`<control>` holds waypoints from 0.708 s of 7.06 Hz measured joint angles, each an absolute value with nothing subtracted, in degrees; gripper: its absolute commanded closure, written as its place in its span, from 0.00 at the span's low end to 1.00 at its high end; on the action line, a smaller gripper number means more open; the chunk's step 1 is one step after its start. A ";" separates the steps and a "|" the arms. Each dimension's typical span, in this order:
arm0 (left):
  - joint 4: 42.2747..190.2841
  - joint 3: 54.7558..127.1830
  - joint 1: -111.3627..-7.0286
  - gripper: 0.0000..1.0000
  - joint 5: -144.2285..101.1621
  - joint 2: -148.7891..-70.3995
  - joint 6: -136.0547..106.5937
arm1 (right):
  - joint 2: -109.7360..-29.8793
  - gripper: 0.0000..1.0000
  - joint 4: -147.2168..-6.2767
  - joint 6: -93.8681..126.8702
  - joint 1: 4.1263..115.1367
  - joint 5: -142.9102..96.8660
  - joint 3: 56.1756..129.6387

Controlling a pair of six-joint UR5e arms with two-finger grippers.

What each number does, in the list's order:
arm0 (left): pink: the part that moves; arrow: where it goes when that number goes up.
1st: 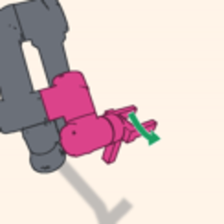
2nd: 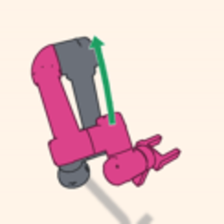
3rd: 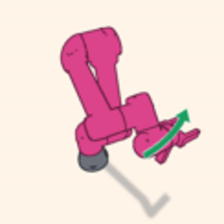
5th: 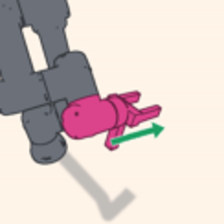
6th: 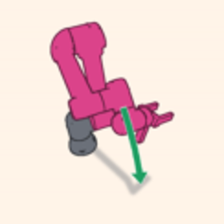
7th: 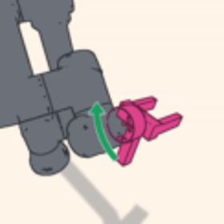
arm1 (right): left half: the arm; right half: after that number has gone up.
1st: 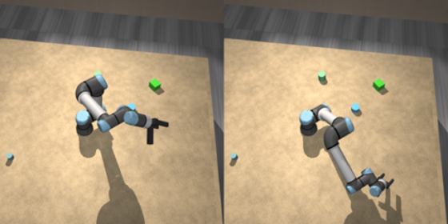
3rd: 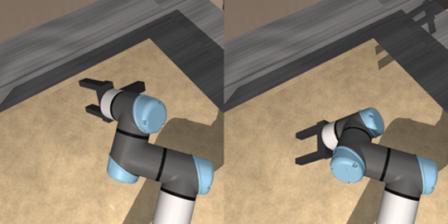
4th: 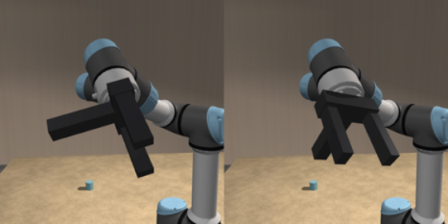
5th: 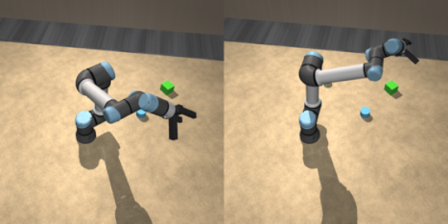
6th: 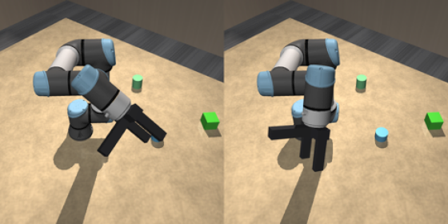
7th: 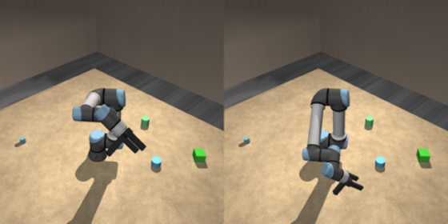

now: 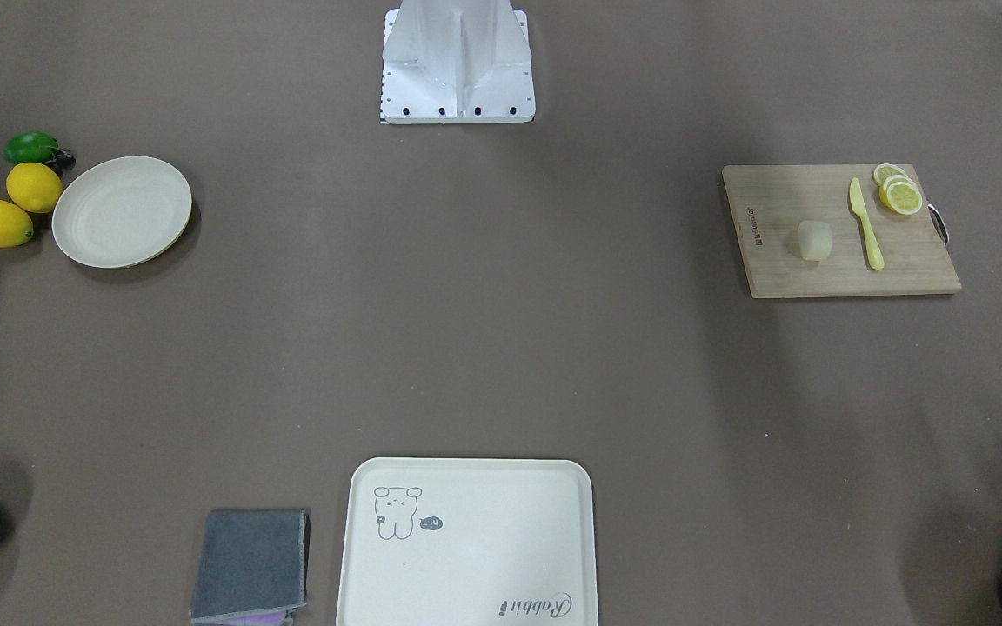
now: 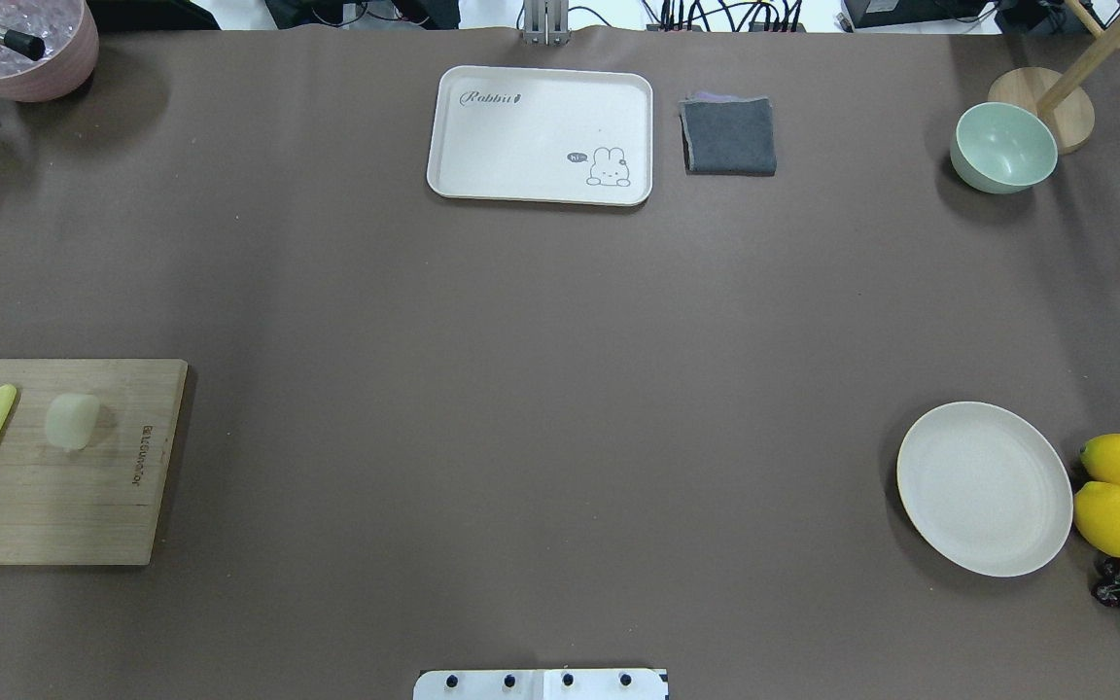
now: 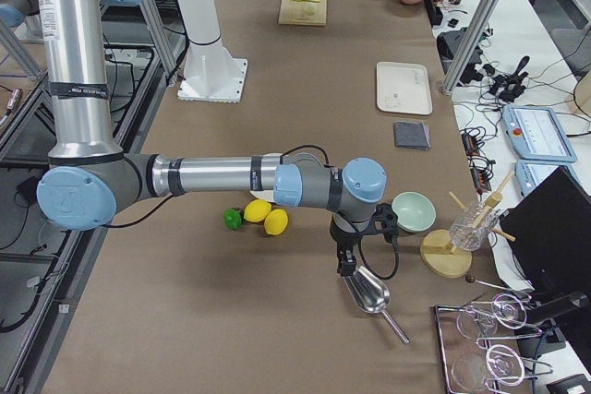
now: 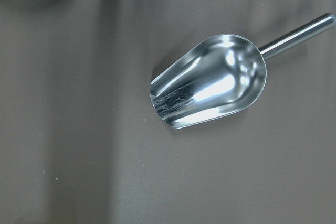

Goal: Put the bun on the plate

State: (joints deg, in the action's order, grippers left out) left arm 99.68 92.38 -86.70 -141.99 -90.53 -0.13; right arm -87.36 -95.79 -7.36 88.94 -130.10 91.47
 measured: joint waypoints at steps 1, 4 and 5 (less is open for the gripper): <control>99.88 92.60 -86.74 0.02 -141.94 -90.33 -0.06 | -87.36 0.00 -95.78 -7.36 88.94 -130.32 91.62; 101.61 93.96 -86.87 0.02 -141.94 -88.21 0.11 | -87.10 0.00 -95.77 -7.44 88.92 -131.20 91.65; 101.82 94.11 -86.84 0.02 -141.99 -88.11 0.06 | -87.14 0.00 -95.77 -7.55 88.91 -131.73 91.77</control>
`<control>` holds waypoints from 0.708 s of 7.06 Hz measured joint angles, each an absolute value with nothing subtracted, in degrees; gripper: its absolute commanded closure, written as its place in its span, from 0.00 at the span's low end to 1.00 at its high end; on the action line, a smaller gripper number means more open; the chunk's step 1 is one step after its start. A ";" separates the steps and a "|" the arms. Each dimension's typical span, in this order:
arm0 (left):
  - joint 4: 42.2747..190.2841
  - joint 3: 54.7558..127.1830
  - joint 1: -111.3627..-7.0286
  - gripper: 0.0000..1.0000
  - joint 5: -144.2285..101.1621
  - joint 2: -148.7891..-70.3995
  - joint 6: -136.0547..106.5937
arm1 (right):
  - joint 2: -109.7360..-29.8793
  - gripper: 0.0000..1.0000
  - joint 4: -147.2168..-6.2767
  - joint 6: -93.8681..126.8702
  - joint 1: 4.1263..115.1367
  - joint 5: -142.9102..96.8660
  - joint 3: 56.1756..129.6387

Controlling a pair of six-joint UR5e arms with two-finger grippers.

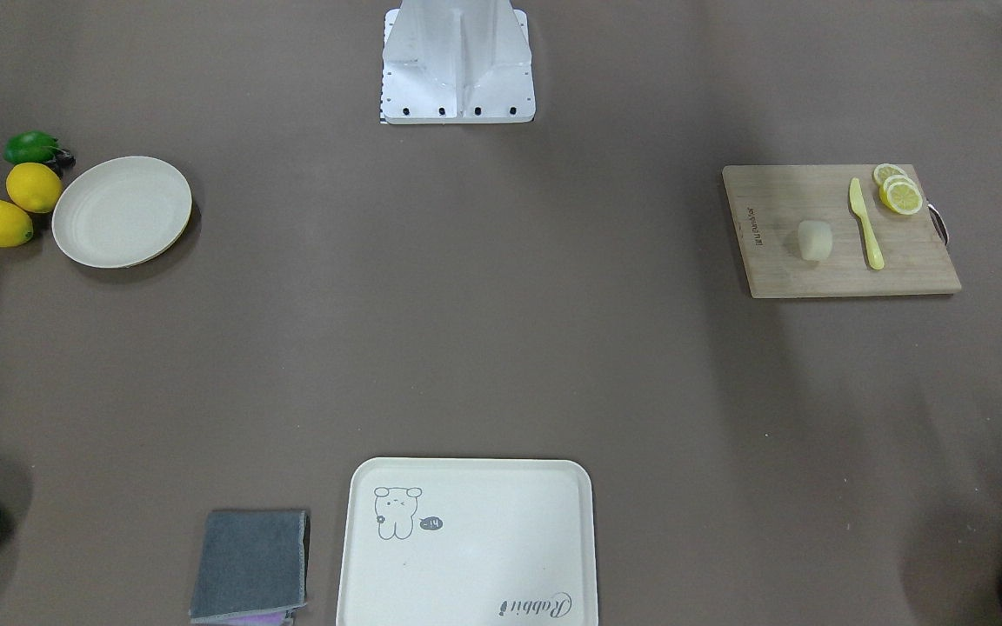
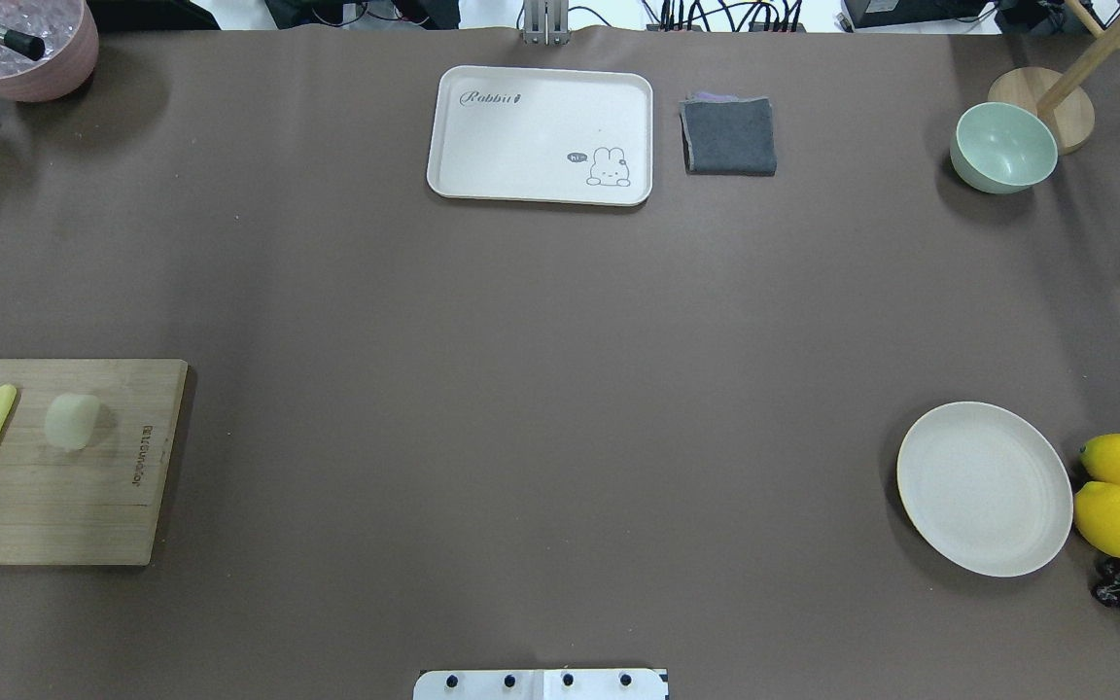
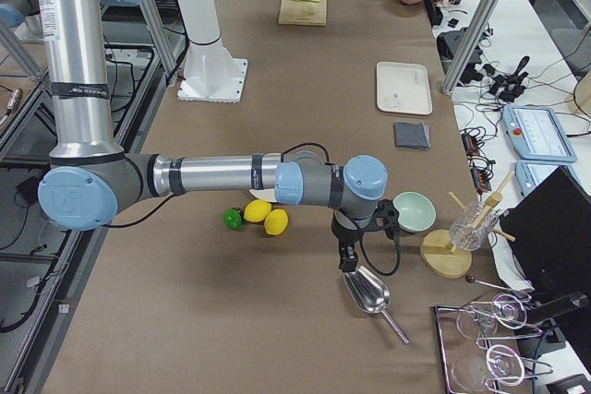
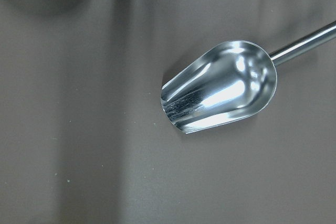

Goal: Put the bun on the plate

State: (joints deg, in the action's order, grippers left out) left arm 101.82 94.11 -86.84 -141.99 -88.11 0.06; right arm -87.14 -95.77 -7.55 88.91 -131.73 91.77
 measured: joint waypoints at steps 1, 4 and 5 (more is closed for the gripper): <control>102.00 94.30 -86.81 0.02 -142.04 -88.22 -0.03 | -87.23 0.00 -95.74 -7.89 88.90 -131.98 92.03; 102.25 94.58 -86.73 0.02 -142.08 -88.51 -0.01 | -87.37 0.00 -95.75 -8.98 88.91 -132.28 93.26; 102.28 94.79 -86.64 0.02 -142.10 -88.57 -0.05 | -87.39 0.00 -95.75 -9.01 88.91 -132.28 93.47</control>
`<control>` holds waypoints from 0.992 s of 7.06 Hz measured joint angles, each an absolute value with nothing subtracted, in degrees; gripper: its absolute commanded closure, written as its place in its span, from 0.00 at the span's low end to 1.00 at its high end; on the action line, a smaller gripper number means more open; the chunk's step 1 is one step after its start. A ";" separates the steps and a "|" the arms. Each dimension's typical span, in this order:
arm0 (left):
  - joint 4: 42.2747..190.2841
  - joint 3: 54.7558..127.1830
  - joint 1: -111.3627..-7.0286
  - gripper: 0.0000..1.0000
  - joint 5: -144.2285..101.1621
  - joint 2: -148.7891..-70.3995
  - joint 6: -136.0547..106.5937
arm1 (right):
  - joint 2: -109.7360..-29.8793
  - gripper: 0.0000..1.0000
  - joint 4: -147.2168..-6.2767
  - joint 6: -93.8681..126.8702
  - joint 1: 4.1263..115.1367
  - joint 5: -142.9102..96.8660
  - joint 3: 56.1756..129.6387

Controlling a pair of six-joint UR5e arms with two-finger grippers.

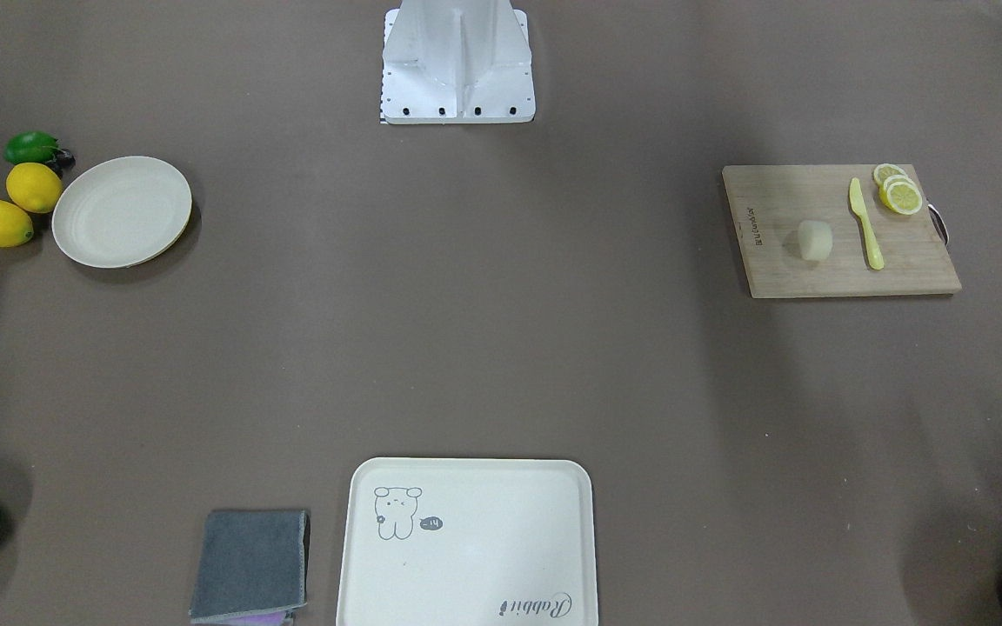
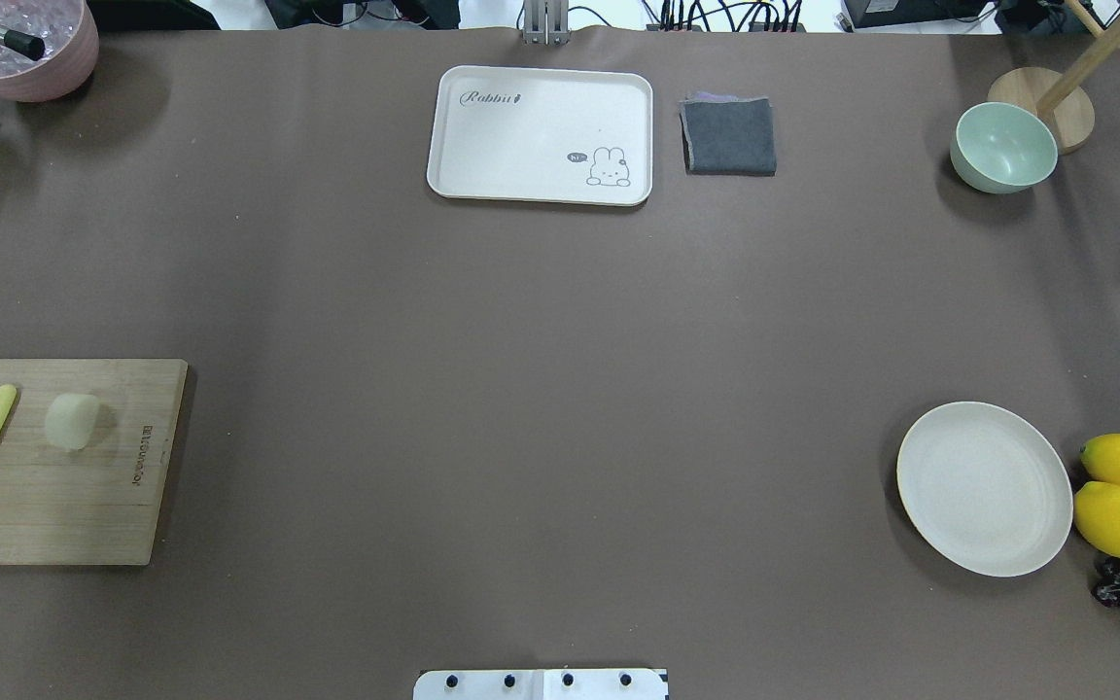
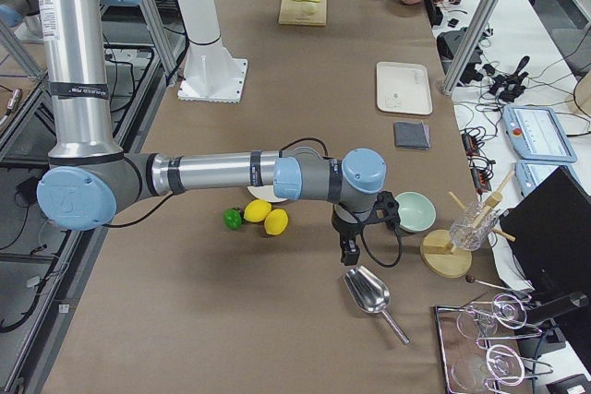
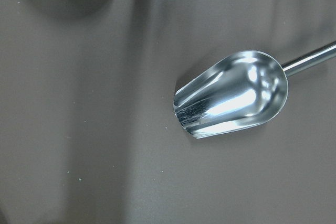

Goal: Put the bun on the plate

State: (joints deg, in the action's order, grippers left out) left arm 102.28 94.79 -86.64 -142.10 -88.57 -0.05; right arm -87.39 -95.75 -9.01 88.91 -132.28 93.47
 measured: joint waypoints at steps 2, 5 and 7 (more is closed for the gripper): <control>102.32 95.00 -86.52 0.02 -142.12 -88.53 -0.10 | -87.30 0.00 -95.78 -8.90 88.87 -132.28 93.34; 102.39 94.94 -86.53 0.02 -142.10 -88.32 -0.09 | -87.36 0.00 -95.66 -8.81 88.75 -132.16 93.59; 102.45 95.46 -86.55 0.02 -142.15 -87.91 -0.09 | -87.30 0.00 -95.60 -8.74 88.60 -132.10 93.66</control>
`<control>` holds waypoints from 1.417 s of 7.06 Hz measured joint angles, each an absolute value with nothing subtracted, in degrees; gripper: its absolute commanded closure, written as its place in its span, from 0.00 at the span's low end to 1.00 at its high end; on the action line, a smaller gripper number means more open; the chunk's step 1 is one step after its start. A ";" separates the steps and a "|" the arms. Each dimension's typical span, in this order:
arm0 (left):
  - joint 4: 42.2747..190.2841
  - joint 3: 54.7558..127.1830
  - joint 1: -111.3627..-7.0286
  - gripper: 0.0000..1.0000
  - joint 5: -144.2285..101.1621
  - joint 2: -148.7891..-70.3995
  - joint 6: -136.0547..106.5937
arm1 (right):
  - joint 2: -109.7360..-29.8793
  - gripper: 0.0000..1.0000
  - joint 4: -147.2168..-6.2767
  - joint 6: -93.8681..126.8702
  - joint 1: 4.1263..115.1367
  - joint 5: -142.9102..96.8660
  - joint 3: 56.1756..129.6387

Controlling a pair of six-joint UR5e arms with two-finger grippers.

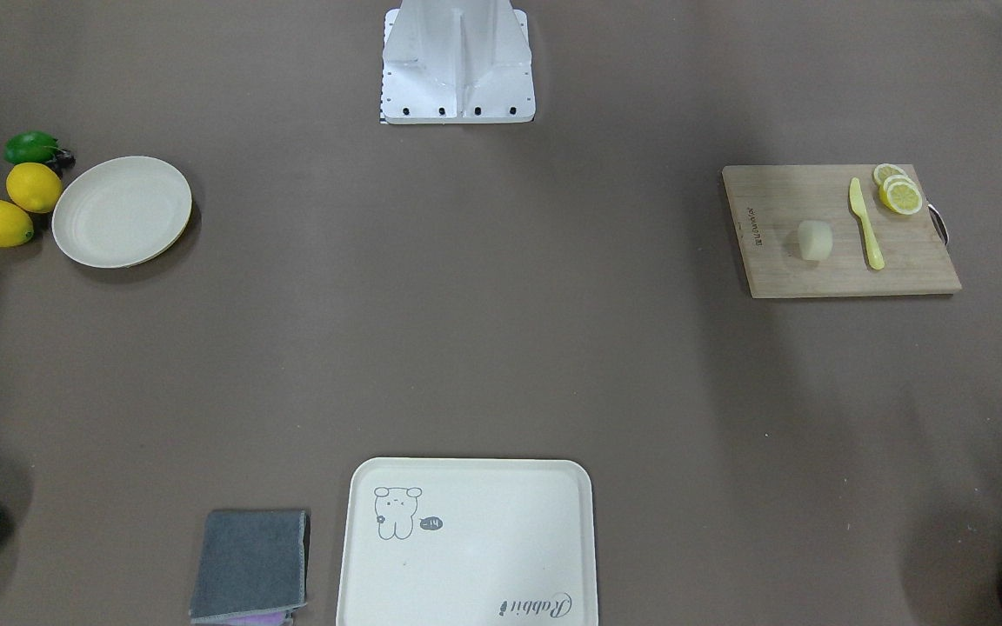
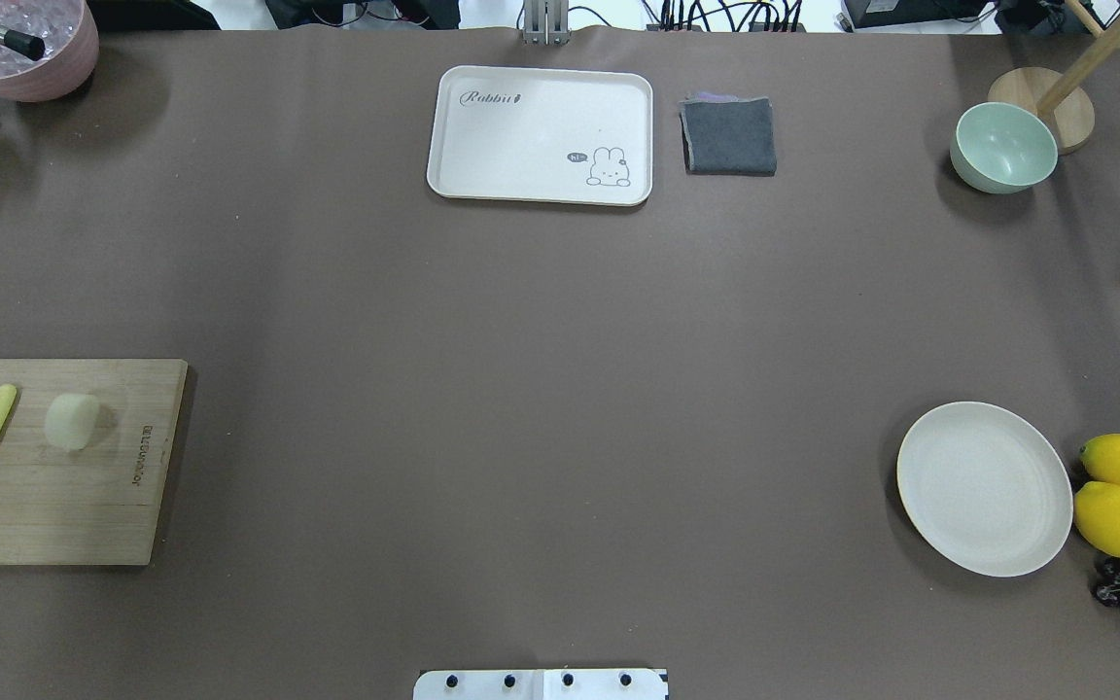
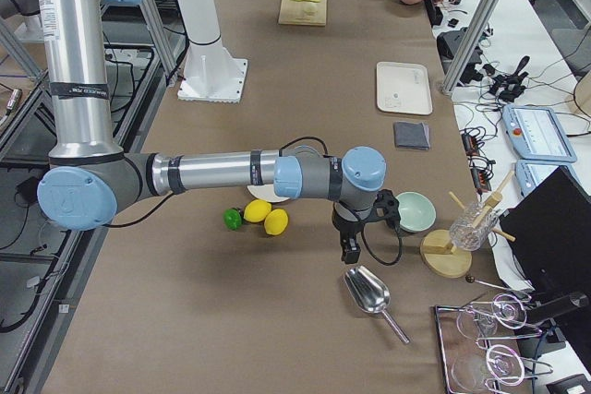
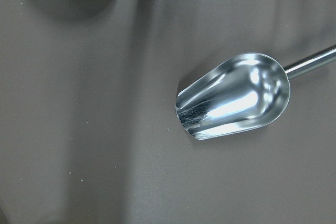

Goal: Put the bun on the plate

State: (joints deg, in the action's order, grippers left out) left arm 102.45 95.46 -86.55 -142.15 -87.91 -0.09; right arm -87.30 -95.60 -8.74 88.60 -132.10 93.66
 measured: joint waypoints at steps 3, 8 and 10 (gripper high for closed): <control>103.62 97.73 -86.49 0.02 -142.09 -87.77 -0.04 | -88.13 0.00 -94.07 -8.54 88.51 -132.76 93.49; 104.86 94.47 -86.25 0.02 -142.33 -87.80 0.01 | -89.81 0.01 -88.39 -5.62 82.80 -145.77 93.42; 105.36 94.53 -85.86 0.02 -142.34 -87.88 -0.13 | -90.38 0.05 -79.61 1.23 75.26 -143.57 93.33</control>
State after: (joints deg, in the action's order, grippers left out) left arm 105.36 94.53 -85.86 -142.34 -87.88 -0.13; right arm -90.38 -79.61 1.23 75.26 -143.57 93.33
